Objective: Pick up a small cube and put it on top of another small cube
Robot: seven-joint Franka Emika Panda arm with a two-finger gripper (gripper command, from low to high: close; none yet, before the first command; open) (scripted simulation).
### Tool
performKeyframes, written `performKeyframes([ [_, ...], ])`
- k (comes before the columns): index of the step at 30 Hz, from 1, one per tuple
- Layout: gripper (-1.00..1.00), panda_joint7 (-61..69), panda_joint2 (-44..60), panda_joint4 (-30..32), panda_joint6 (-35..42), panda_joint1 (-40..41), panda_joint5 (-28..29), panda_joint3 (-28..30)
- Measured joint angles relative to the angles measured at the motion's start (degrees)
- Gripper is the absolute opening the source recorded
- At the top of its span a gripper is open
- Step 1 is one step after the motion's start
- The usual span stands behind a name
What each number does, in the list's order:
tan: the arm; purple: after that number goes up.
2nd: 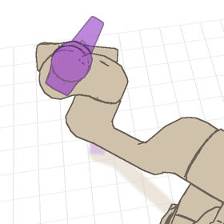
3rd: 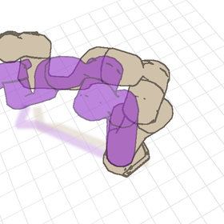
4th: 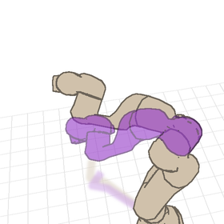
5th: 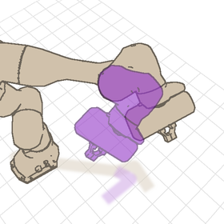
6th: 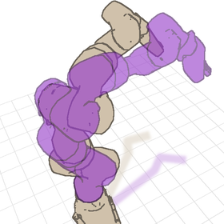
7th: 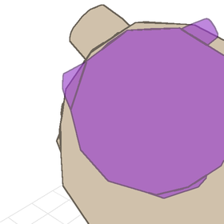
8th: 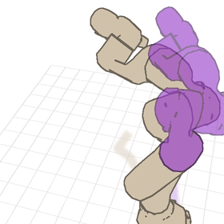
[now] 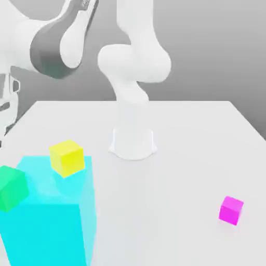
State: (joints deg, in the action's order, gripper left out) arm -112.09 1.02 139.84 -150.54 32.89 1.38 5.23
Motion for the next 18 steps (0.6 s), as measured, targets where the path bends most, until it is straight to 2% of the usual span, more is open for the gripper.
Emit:
performKeyframes([
  [6,0.0,-11.07,10.64,1.79,-4.17,3.27,-5.01,3.05],
  [11,0.0,-10.86,20.69,0.55,-11.35,5.78,-9.11,1.24],
  [12,-1.0,-10.54,22.2,0.22,-12.73,6.35,-9.54,0.56],
  [18,-1.0,-10.46,22.32,0.04,-13.57,7.06,-9.43,-0.14],
])
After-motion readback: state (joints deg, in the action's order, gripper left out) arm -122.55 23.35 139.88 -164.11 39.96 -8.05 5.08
